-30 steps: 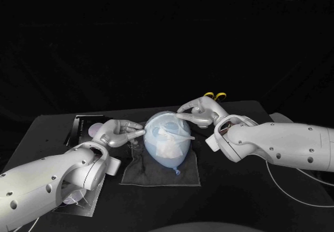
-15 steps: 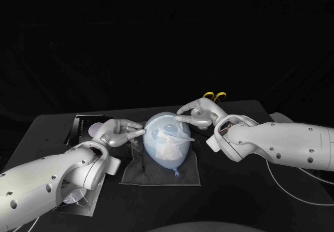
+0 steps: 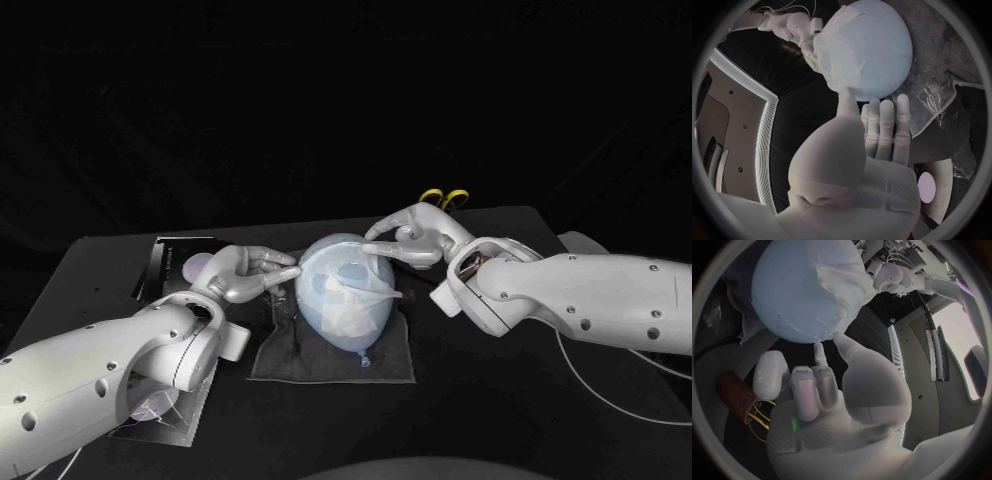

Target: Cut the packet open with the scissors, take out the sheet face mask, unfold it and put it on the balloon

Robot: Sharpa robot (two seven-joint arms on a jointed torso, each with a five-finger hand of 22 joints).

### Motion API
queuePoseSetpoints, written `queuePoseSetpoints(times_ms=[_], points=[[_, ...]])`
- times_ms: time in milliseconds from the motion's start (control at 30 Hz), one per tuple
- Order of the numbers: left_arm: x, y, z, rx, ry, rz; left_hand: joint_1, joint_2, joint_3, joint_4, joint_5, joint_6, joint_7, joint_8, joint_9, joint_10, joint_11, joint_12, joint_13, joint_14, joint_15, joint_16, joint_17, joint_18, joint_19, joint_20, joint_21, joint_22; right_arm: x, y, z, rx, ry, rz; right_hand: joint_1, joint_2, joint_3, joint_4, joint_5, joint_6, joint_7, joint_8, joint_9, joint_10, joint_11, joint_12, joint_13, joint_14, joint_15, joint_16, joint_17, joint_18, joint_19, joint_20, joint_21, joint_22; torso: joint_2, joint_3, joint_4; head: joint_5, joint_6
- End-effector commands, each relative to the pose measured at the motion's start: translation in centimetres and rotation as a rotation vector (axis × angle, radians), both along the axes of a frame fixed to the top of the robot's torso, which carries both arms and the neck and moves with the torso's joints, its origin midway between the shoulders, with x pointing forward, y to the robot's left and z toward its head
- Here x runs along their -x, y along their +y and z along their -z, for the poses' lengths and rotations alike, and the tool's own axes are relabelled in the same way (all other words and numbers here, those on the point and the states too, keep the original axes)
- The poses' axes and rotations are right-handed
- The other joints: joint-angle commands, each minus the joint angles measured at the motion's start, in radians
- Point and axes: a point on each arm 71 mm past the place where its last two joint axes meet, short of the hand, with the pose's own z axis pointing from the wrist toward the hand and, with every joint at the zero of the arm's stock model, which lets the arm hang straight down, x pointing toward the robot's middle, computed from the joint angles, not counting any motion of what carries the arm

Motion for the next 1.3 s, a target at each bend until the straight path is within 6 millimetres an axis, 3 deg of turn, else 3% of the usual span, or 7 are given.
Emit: queuePoseSetpoints(times_ms=[33, 1300], points=[[0.0, -0.2, -0.2, 0.002, -0.005, 0.005, -0.002, 0.011, -0.007, -0.001, -0.004, -0.005, 0.003, 0.007, 0.001, -0.009, -0.001, 0.009, 0.002, -0.003, -0.001, 0.006, -0.002, 0.019, -0.005, 0.001, 0.008, 0.002, 0.3, 0.4, -0.1, -0.009, -0.012, -0.056, 0.007, -0.001, -0.007, 0.002, 0.004, 0.007, 0.001, 0.004, -0.002, 0.12, 0.016, 0.004, 0.263, 0.104, 0.004, 0.005, 0.263, 0.021, -0.001, 0.006, -0.006, 0.002, 0.0, -0.0001, -0.0001, -0.001, 0.0], [0.1, -0.8, 0.0, 0.002, 0.019, 0.031, -0.013, 0.014, -0.022, -0.001, -0.004, -0.021, 0.008, 0.01, -0.002, -0.053, 0.01, 0.015, 0.0, -0.038, 0.01, -0.004, -0.016, 0.017, -0.037, 0.009, 0.006, 0.005, 0.9, -0.9, -0.8, -0.018, -0.059, -0.103, 0.023, -0.006, -0.073, 0.041, 0.005, -0.011, 0.008, -0.013, -0.021, 0.12, 0.022, 0.004, 0.263, 0.104, 0.009, 0.005, 0.263, 0.026, -0.024, 0.01, -0.034, -0.014, 0.0, 0.0001, 0.0, -0.006, -0.003]])
